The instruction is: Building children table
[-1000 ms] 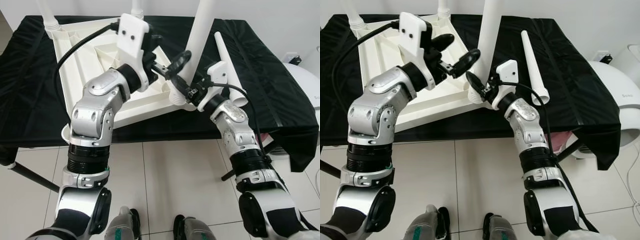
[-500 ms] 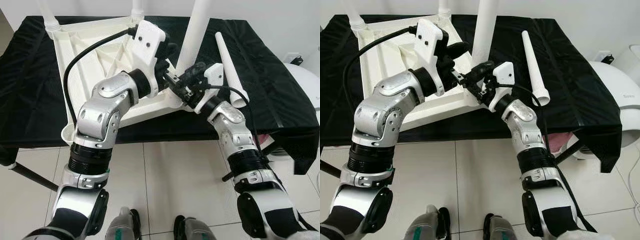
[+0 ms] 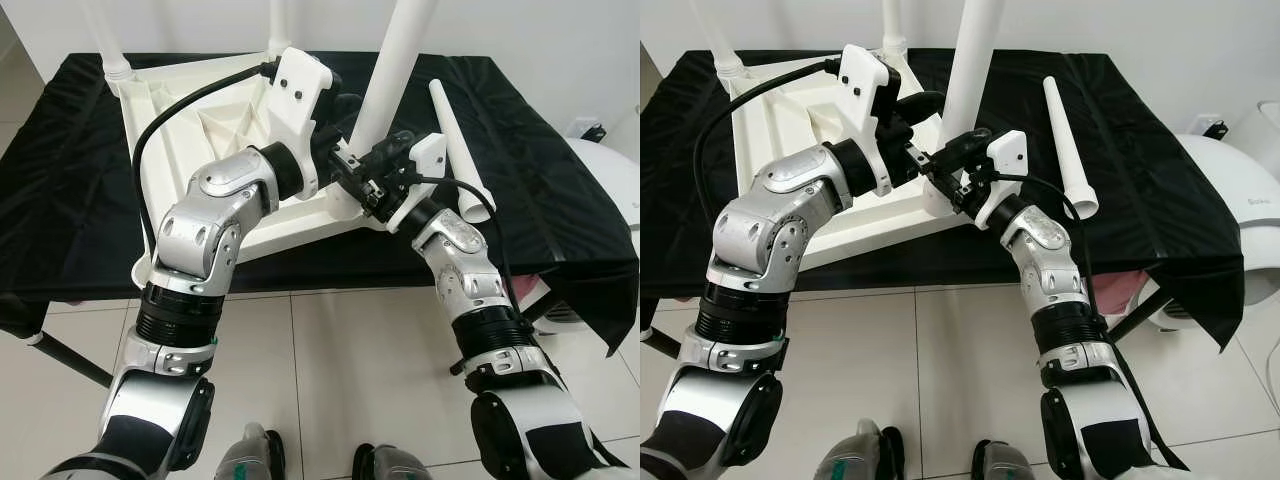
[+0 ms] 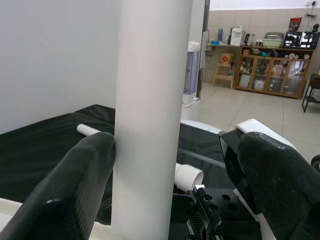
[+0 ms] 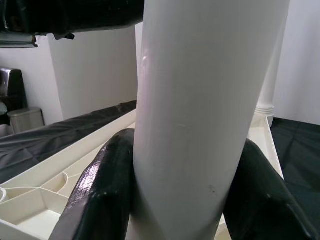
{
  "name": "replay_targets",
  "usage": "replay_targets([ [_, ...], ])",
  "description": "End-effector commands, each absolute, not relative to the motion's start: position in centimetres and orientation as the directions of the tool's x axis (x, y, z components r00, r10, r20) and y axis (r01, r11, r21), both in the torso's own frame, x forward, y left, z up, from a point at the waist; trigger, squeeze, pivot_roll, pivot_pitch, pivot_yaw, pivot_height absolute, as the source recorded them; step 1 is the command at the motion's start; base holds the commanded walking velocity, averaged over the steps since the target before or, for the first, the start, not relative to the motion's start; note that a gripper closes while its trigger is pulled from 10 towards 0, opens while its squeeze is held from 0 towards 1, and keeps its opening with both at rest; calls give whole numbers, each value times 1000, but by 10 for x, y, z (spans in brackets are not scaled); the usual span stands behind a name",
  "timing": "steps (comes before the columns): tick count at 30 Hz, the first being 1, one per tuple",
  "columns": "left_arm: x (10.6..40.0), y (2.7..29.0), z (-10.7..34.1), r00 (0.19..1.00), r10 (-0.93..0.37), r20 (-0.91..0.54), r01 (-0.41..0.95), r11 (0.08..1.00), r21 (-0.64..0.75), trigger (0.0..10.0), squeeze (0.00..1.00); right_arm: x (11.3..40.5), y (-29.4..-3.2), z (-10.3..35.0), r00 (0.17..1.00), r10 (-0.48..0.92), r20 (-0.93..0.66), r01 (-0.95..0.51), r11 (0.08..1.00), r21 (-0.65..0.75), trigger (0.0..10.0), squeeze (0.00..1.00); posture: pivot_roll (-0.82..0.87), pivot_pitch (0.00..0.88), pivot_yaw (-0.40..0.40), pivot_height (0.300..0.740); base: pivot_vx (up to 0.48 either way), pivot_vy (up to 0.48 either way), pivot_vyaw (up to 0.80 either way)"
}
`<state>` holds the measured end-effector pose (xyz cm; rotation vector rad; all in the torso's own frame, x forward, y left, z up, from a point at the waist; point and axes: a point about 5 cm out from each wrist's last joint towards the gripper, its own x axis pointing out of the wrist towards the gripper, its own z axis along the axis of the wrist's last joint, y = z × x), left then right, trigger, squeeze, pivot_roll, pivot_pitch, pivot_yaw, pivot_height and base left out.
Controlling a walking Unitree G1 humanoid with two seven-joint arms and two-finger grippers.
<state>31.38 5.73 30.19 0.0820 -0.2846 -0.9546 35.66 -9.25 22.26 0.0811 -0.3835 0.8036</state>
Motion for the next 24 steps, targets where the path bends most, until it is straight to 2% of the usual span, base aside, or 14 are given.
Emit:
replay_targets([
  [1, 308, 46, 296, 426, -891, 158, 867, 452, 211, 10000, 0, 351, -83, 226, 577, 726, 374, -754, 650, -98, 10000, 0, -66, 38, -4, 740, 0, 0, 0],
  [5, 312, 50, 292, 456, -880, 134, 856, 475, 204, 10000, 0, 347, -80, 223, 542, 757, 364, -783, 613, -109, 10000, 0, -65, 41, -4, 740, 0, 0, 0],
  [15, 320, 69, 296, 519, -847, 113, 815, 531, 235, 10000, 0, 347, -92, 218, 559, 758, 336, -771, 624, -125, 10000, 0, -62, 41, -8, 740, 0, 0, 0],
  [24, 325, 70, 306, 522, -845, 114, 817, 534, 216, 10000, 0, 344, -90, 216, 526, 792, 308, -798, 586, -144, 10000, 0, -64, 42, -9, 740, 0, 0, 0],
])
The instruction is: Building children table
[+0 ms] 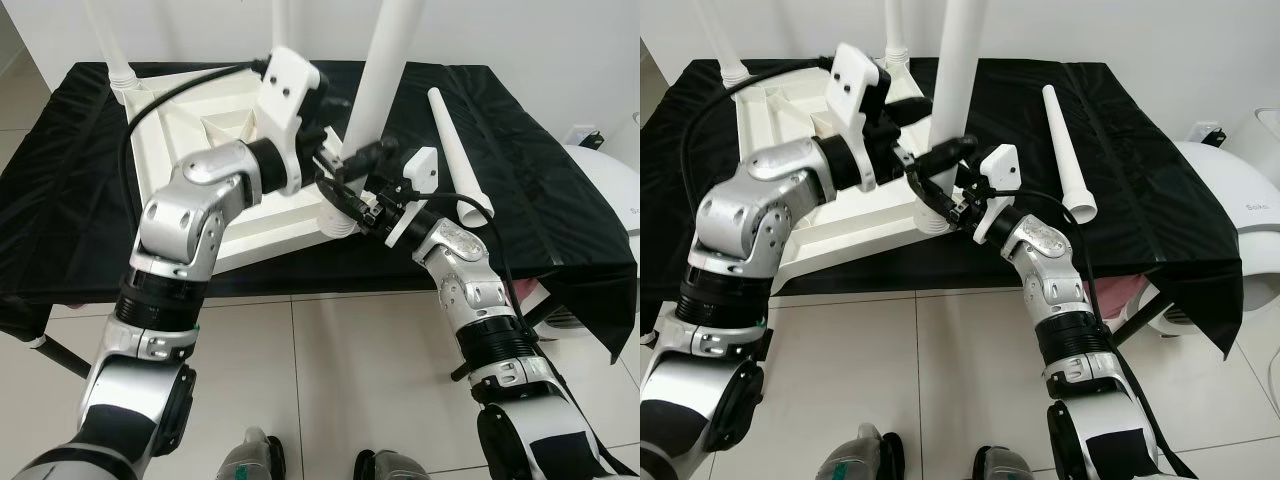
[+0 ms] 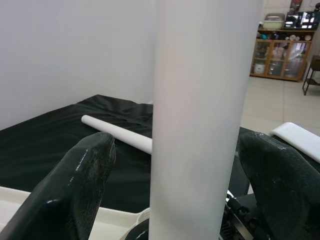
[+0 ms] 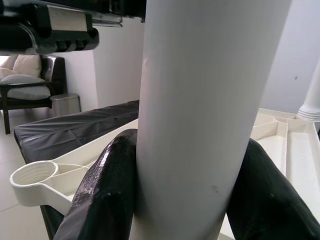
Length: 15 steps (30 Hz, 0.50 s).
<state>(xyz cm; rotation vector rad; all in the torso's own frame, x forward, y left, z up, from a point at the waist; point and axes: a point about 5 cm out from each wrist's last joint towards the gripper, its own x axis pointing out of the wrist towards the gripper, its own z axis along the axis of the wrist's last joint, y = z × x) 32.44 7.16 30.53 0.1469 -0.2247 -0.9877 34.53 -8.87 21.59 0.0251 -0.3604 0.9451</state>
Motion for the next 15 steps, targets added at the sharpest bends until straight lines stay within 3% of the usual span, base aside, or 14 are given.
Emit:
replay_targets([
  [1, 327, 72, 307, 525, -844, 108, 813, 535, 230, 10000, 0, 344, -91, 216, 525, 795, 303, -798, 584, -150, 10000, 0, -69, 45, -7, 740, 0, 0, 0],
  [15, 341, 82, 328, 568, -820, 65, 788, 565, 245, 10000, 0, 342, -96, 210, 521, 812, 262, -802, 571, -175, 10000, 0, -69, 61, 0, 740, 0, 0, 0],
])
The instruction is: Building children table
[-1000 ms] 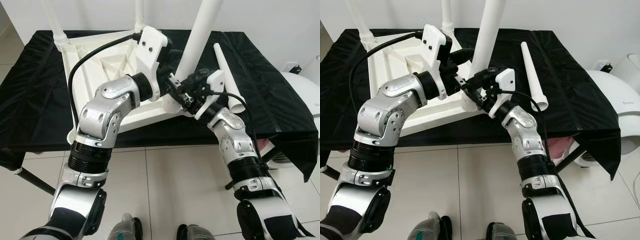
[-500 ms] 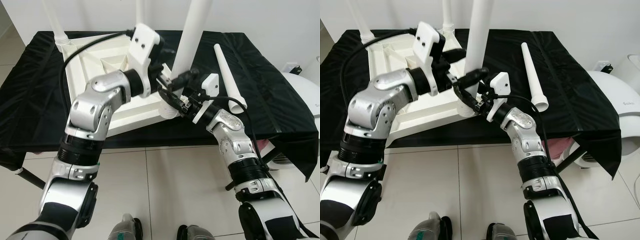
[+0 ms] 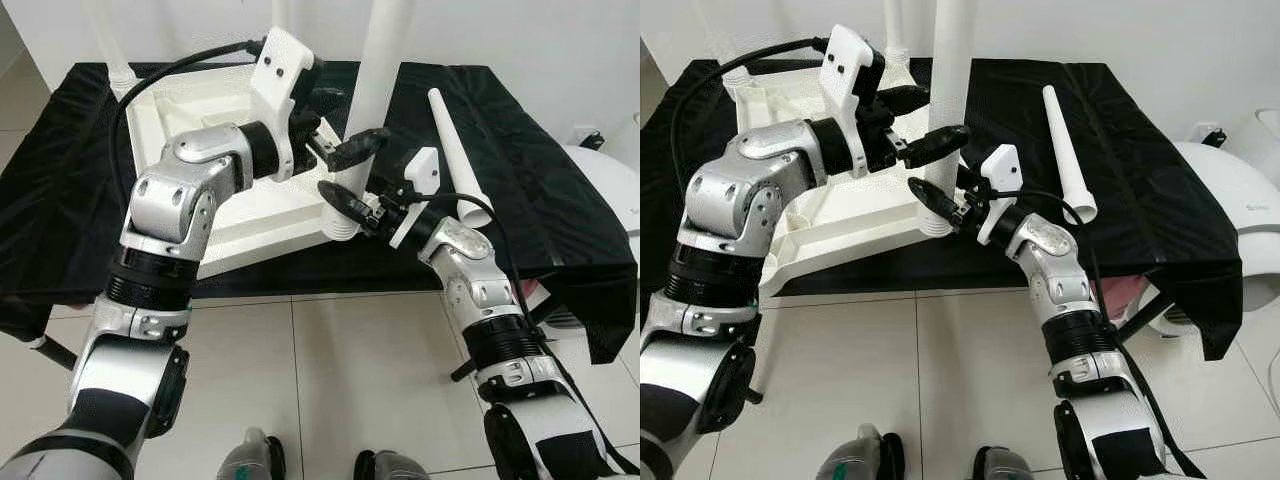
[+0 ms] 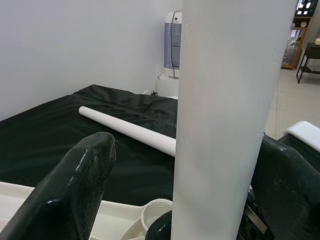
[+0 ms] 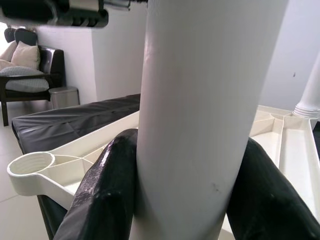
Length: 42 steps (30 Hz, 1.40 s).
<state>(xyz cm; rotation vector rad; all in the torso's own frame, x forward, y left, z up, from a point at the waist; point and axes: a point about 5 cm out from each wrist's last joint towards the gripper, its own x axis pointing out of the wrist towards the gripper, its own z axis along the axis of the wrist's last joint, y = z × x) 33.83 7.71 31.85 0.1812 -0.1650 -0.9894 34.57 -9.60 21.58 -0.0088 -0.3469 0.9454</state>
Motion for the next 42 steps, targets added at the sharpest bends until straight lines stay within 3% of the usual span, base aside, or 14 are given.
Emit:
replay_targets([
  [1, 341, 82, 331, 570, -819, 66, 786, 567, 246, 10000, 0, 342, -96, 210, 520, 813, 260, -802, 570, -178, 10000, 0, -69, 62, 0, 740, 0, 0, 0],
  [17, 343, 74, 341, 556, -830, 47, 801, 550, 235, 10000, 0, 342, -92, 210, 512, 819, 258, -805, 562, -188, 10000, 0, -67, 62, 0, 740, 0, 0, 0],
  [18, 343, 73, 340, 553, -832, 44, 804, 547, 233, 8431, 0, 342, -92, 211, 513, 819, 258, -805, 563, -189, 10000, 0, -67, 62, 0, 740, 0, 0, 0],
  [19, 343, 72, 341, 547, -836, 44, 810, 542, 223, 1451, 0, 342, -92, 211, 513, 818, 259, -803, 564, -190, 10000, 0, -67, 61, 1, 740, 0, 0, 0],
  [22, 343, 72, 341, 546, -837, 45, 812, 541, 219, 1451, 0, 343, -92, 211, 514, 818, 259, -803, 565, -190, 10000, 0, -67, 61, 1, 740, 0, 0, 0],
  [23, 343, 71, 341, 544, -838, 42, 813, 539, 222, 0, 0, 343, -92, 211, 514, 817, 260, -802, 565, -191, 10000, 0, -67, 61, 1, 740, 0, 0, 0],
  [42, 343, 69, 340, 539, -842, 36, 815, 532, 229, 0, 0, 345, -94, 214, 528, 804, 274, -787, 585, -197, 10000, 0, -73, 49, 4, 740, 0, 0, 0],
])
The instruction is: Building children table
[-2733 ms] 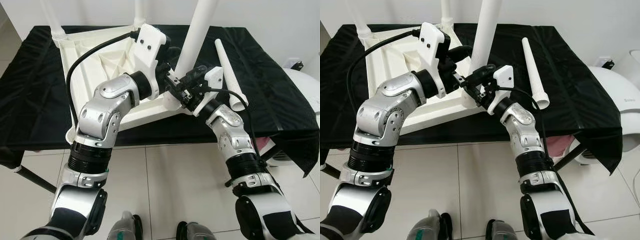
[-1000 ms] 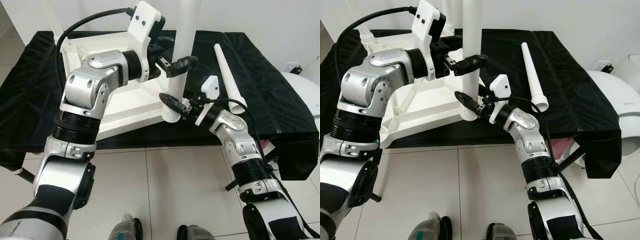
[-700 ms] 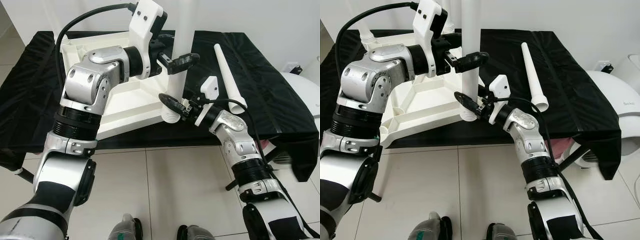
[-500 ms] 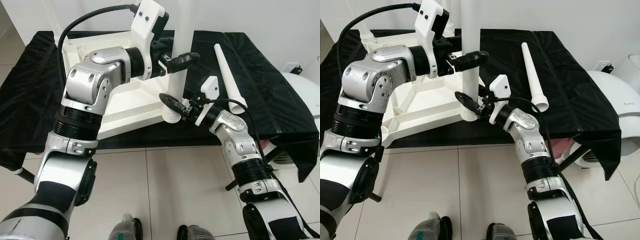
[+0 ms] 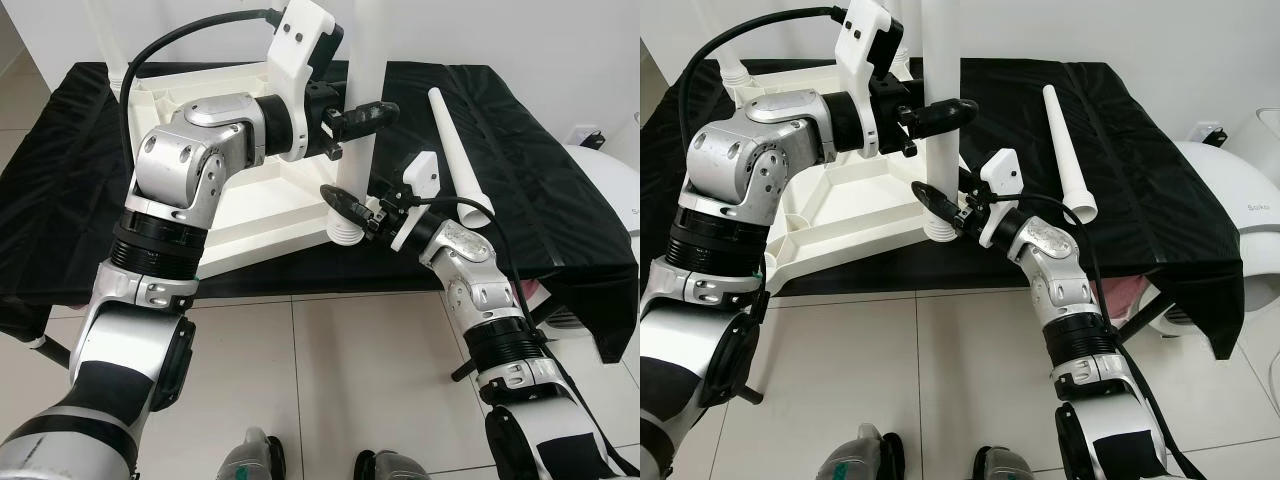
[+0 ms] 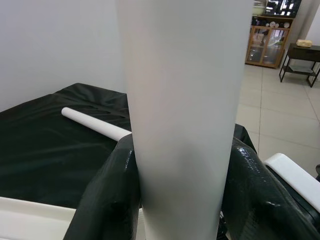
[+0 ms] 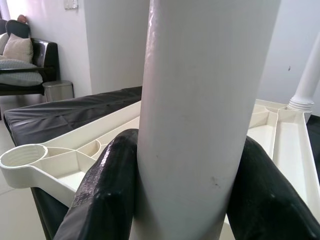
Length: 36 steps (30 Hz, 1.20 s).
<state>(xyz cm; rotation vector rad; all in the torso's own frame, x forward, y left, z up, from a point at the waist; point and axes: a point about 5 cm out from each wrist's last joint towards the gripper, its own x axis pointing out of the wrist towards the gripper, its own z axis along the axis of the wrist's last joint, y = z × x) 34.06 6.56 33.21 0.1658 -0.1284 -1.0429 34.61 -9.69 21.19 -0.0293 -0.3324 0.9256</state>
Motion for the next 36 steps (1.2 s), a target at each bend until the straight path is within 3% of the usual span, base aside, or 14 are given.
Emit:
replay_targets([
  [1, 343, 69, 340, 539, -842, 36, 815, 531, 230, 0, 0, 345, -94, 214, 530, 803, 274, -786, 586, -196, 10000, 0, -74, 46, 2, 740, 0, 0, 0],
  [6, 342, 69, 339, 538, -842, 32, 815, 530, 235, 0, 0, 345, -94, 214, 534, 799, 275, -784, 590, -191, 10000, 0, -74, 44, 0, 740, 0, 0, 0],
  [7, 342, 69, 339, 538, -843, 29, 815, 528, 238, 6863, 0, 346, -94, 214, 536, 798, 275, -784, 592, -189, 10000, 0, -74, 44, 0, 740, 0, 0, 0],
  [8, 342, 69, 339, 540, -841, 24, 813, 529, 242, 10000, 0, 346, -95, 215, 542, 793, 278, -781, 597, -182, 10000, 0, -74, 41, -1, 740, 0, 0, 0],
  [11, 342, 70, 338, 544, -839, 20, 810, 532, 246, 10000, 0, 347, -96, 215, 552, 784, 284, -778, 607, -164, 10000, 0, -74, 38, -2, 740, 0, 0, 0],
  [12, 343, 70, 338, 548, -836, 19, 807, 535, 248, 10000, 0, 348, -96, 215, 556, 780, 287, -777, 611, -154, 10000, 769, -74, 38, -2, 740, 0, 0, 0],
  [14, 343, 70, 338, 551, -835, 19, 806, 537, 249, 10000, 0, 348, -96, 216, 558, 778, 289, -776, 612, -149, 10000, 769, -74, 38, -2, 740, 0, 0, 0],
  [15, 343, 71, 338, 554, -832, 19, 804, 540, 250, 10000, 0, 349, -97, 216, 560, 775, 292, -775, 615, -145, 10000, 1000, -74, 38, -2, 740, 0, 0, 0],
  [22, 346, 74, 339, 585, -811, 26, 780, 570, 259, 10000, 0, 352, -100, 220, 589, 747, 308, -743, 651, -157, 10000, 1000, -74, 33, -4, 740, 0, 0, 0],
  [23, 348, 75, 339, 594, -804, 30, 772, 581, 257, 10000, 0, 353, -101, 221, 598, 738, 313, -732, 662, -161, 10000, 271, -74, 33, -4, 740, 0, 0, 0],
  [25, 348, 76, 339, 602, -798, 35, 767, 589, 256, 10000, 0, 354, -101, 222, 608, 728, 318, -721, 673, -163, 10000, 271, -75, 32, -3, 740, 0, 0, 0],
  [26, 350, 77, 341, 617, -785, 47, 753, 607, 254, 10000, 0, 355, -102, 223, 618, 716, 325, -710, 686, -161, 10000, 0, -75, 32, -3, 740, 0, 0, 0],
  [30, 352, 78, 344, 640, -765, 72, 733, 636, 241, 10000, 0, 357, -103, 224, 639, 693, 334, -688, 709, -155, 10000, 0, -75, 32, -3, 740, 0, 0, 0],
  [36, 361, 86, 356, 736, -664, 128, 623, 740, 255, 10000, 0, 360, -99, 230, 676, 635, 374, -644, 756, -118, 10000, 0, -69, 51, 1, 740, 0, 0, 0],
])
